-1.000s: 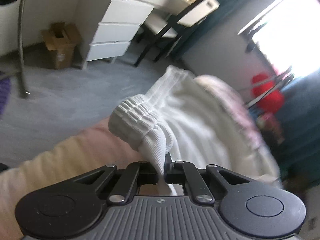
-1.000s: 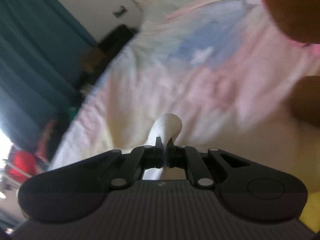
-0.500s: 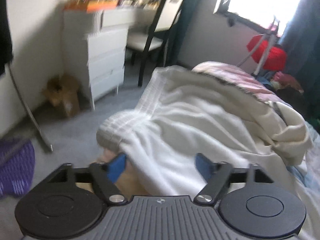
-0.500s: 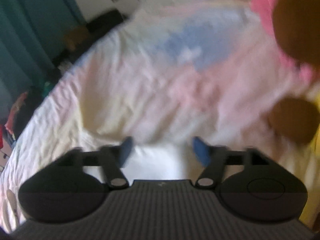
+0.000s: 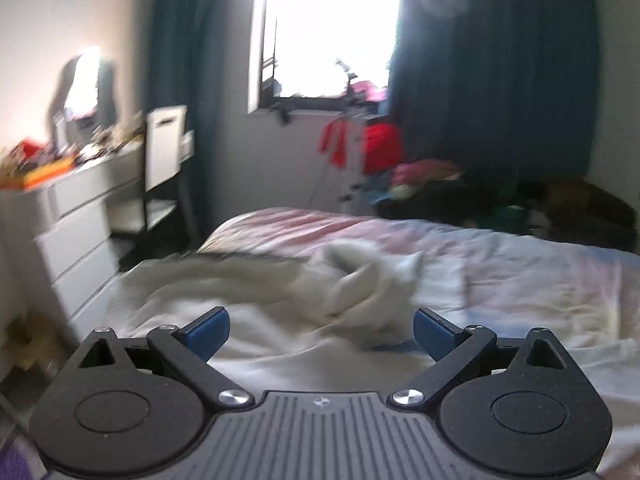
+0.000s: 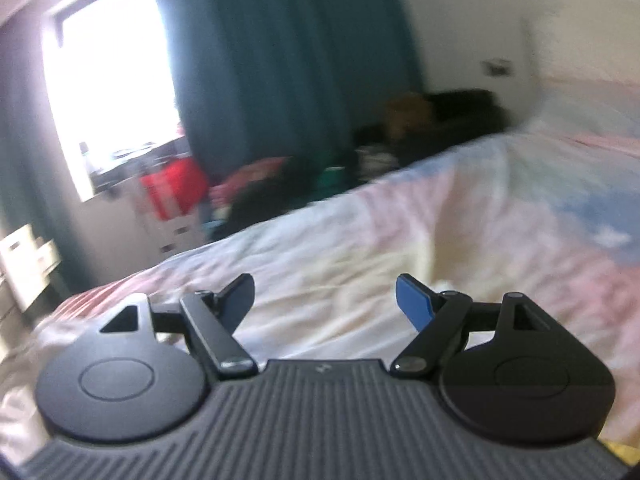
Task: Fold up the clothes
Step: 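Release the garment with both grippers and pull back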
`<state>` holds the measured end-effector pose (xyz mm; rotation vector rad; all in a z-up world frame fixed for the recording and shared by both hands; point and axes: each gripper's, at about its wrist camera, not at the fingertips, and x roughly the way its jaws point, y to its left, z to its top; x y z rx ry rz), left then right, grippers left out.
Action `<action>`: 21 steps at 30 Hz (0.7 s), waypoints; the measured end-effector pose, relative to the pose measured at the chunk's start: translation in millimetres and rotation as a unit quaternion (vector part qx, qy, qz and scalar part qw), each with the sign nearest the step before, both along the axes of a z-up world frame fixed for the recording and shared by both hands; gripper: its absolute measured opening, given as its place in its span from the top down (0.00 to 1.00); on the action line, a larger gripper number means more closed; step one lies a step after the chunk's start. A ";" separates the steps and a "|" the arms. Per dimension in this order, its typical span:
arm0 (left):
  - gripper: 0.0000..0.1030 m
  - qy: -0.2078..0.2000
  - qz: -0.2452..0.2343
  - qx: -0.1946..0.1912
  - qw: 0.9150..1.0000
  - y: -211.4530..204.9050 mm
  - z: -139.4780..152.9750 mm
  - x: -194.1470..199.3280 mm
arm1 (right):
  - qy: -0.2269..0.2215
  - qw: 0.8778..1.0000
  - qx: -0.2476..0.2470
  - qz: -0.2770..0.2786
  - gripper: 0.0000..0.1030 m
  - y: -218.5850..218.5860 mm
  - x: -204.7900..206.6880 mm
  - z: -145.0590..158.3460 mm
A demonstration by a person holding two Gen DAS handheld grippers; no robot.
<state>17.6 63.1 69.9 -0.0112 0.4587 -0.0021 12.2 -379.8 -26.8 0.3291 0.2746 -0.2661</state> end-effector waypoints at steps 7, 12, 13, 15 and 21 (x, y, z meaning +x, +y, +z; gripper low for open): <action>0.02 -0.014 -0.067 -0.011 0.998 -60.0 -18.5 18.7 | -0.014 0.996 -0.005 0.083 0.22 40.0 3.2 -5.2; 0.02 -0.030 -0.078 -0.005 0.996 -80.6 -47.1 32.1 | -0.014 0.993 -0.021 0.113 0.22 54.2 20.8 -17.8; 0.02 -0.029 -0.078 -0.011 0.996 -80.6 -52.3 34.4 | -0.014 0.993 -0.023 0.118 0.22 56.6 24.9 -20.6; 0.02 -0.030 -0.074 -0.020 0.997 -76.4 -60.7 38.7 | -0.012 0.991 -0.024 0.131 0.22 62.9 32.7 -27.6; 0.02 -0.032 -0.057 -0.024 0.998 -47.7 -65.1 44.2 | 0.043 0.979 0.038 0.196 0.22 84.7 72.5 -61.2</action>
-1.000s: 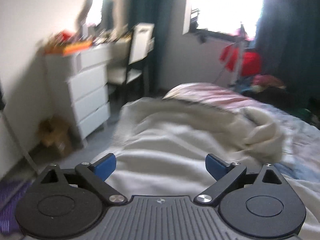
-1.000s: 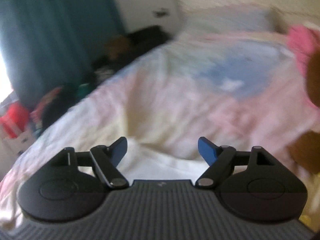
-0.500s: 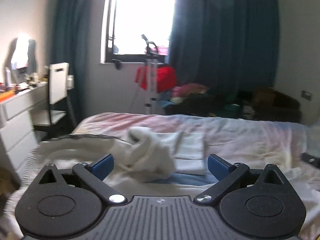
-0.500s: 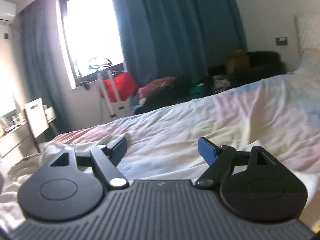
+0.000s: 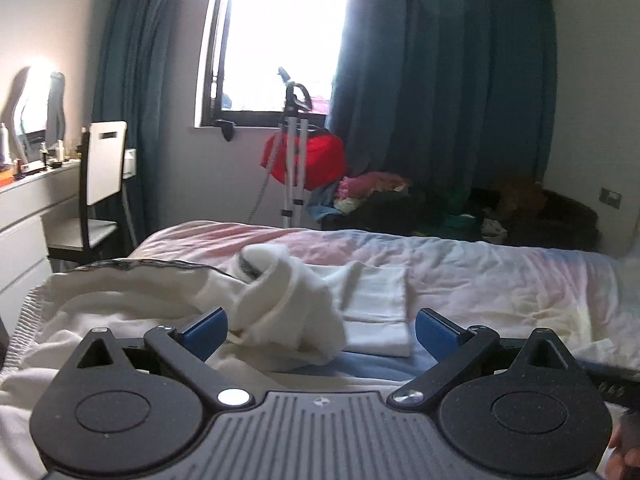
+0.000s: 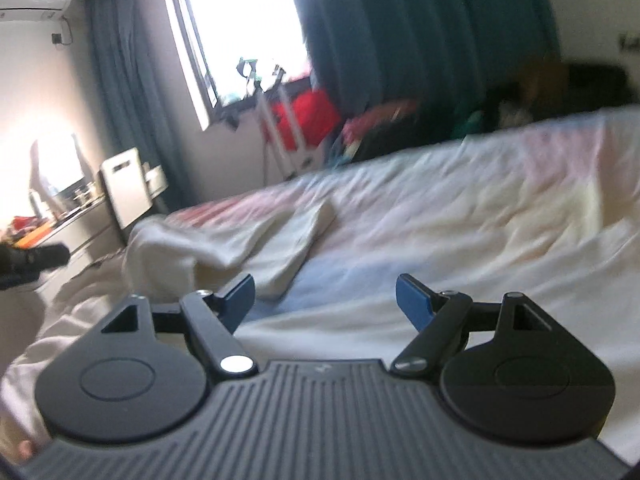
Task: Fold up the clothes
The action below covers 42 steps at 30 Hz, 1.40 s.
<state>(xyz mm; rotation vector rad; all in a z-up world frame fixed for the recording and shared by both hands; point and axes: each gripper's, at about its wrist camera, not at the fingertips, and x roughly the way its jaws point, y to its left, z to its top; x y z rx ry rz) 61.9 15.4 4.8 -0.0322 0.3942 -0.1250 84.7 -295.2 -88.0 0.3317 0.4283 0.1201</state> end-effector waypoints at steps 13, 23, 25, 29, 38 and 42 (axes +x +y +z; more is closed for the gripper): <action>0.02 0.083 0.037 -0.145 0.985 67.7 -42.2 52.9 | 0.101 0.970 0.220 0.030 0.29 65.4 160.8 -72.4; 0.02 0.108 0.062 -0.197 0.973 84.2 -64.4 74.8 | 0.080 0.967 0.206 -0.126 0.86 47.2 209.2 -40.8; 0.02 0.107 0.063 -0.199 0.972 84.2 -64.0 74.8 | 0.051 0.978 0.158 -0.130 0.87 38.0 212.4 -11.3; 0.02 0.102 0.064 -0.195 0.973 79.6 -61.8 74.2 | 0.017 0.979 0.103 -0.174 0.88 -8.5 211.5 42.4; 0.02 0.101 0.050 -0.175 0.978 67.7 -63.9 73.7 | 0.031 0.954 -0.021 -0.298 0.89 -113.2 210.9 151.1; 0.02 0.105 0.052 -0.171 0.978 67.5 -66.7 74.6 | -0.044 0.954 -0.039 -0.294 0.89 -124.0 203.5 200.3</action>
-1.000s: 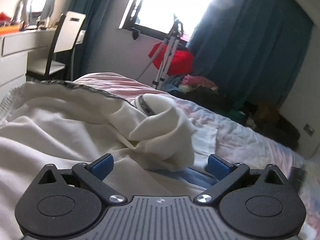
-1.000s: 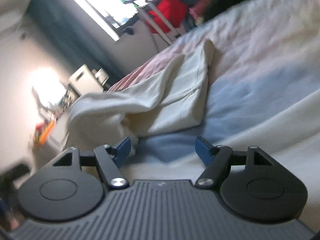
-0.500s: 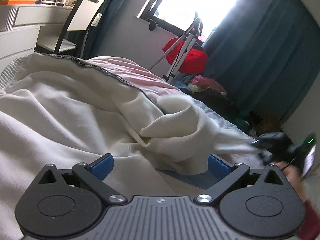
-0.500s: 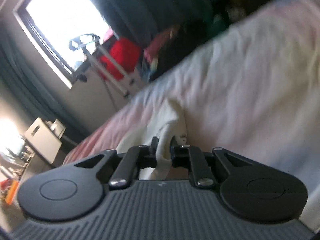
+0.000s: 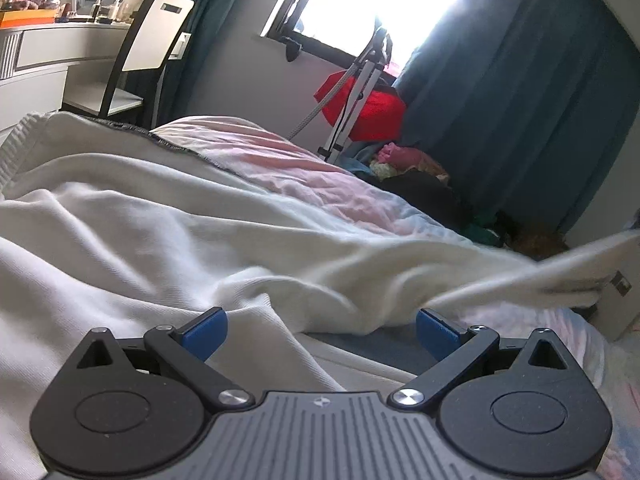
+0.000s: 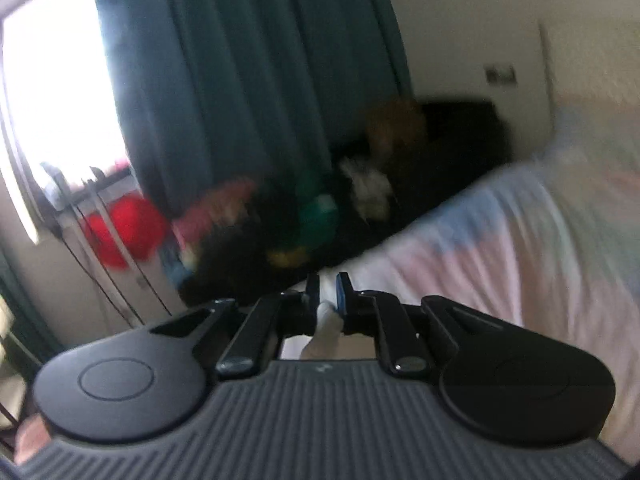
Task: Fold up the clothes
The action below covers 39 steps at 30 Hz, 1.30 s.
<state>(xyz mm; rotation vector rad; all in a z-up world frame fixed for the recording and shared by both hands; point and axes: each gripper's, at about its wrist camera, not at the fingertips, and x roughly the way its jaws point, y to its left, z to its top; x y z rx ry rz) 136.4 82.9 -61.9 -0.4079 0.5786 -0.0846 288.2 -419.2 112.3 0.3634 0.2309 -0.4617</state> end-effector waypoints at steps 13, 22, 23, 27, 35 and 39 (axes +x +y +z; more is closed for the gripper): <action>0.02 0.013 -0.008 -0.002 1.000 -0.5 -0.8 1.3 | 0.087 0.994 0.027 -0.053 0.90 -63.4 -58.8 -123.3; 0.02 0.024 -0.009 0.006 1.000 -3.9 -3.8 5.6 | 0.162 0.977 0.082 -0.112 0.97 -106.5 -116.3 -238.4; 0.02 0.024 -0.013 0.011 1.000 -6.8 -4.6 5.4 | 0.158 0.976 0.095 -0.118 0.97 -113.7 -124.1 -245.0; 0.02 0.026 -0.029 0.038 0.999 -20.2 -6.8 7.5 | 0.132 0.975 0.144 -0.106 0.97 -117.7 -150.5 -256.8; 0.02 0.013 -0.048 0.106 0.993 -37.5 -12.6 -1.1 | 0.109 0.982 0.148 -0.047 0.94 -92.9 -146.8 -225.1; 0.02 0.011 -0.056 0.145 0.988 -47.1 -16.6 -3.4 | 0.098 0.977 0.187 -0.030 0.94 -87.0 -147.0 -217.0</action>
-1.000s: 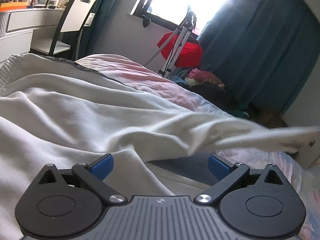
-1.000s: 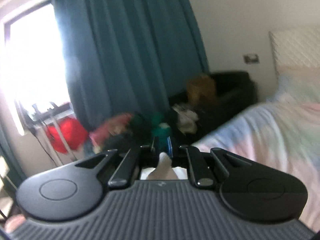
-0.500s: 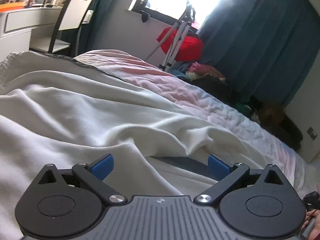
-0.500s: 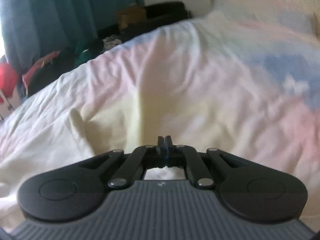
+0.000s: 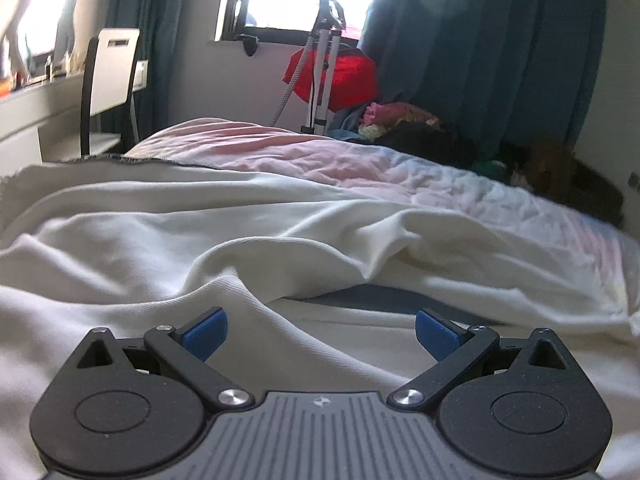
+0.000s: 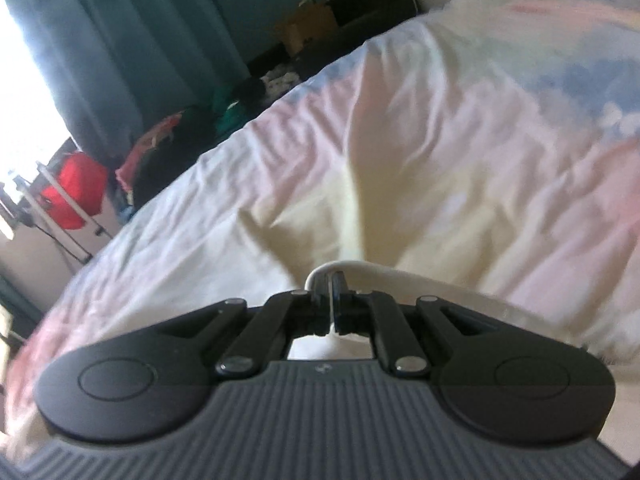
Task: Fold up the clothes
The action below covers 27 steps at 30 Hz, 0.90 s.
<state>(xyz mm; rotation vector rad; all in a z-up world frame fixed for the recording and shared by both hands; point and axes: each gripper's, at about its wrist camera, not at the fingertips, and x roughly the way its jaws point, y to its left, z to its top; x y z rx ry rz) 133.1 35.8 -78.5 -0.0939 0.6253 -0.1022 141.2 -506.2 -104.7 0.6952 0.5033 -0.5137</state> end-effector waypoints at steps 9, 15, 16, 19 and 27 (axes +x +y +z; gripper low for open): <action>0.03 -0.001 -0.012 0.081 0.997 -27.6 -1.6 30.5 | 0.034 0.999 -0.021 -0.033 0.49 -12.3 -0.9 -18.2; 0.08 -0.029 -0.068 0.130 0.989 -61.8 -10.1 64.8 | 0.020 0.996 -0.045 -0.073 0.49 -25.9 -13.4 -18.9; 0.12 -0.030 -0.077 0.137 0.987 -67.4 -16.0 69.9 | 0.011 0.994 -0.064 -0.090 0.49 -24.0 -16.1 -13.6; 0.31 -0.018 -0.087 0.162 0.983 -78.3 -35.6 85.7 | -0.018 0.990 -0.095 -0.105 0.43 -13.4 -15.2 -0.5; 0.96 -0.033 -0.035 0.066 0.997 -41.0 -14.8 96.9 | -0.055 0.997 -0.040 0.022 0.43 38.0 25.0 5.5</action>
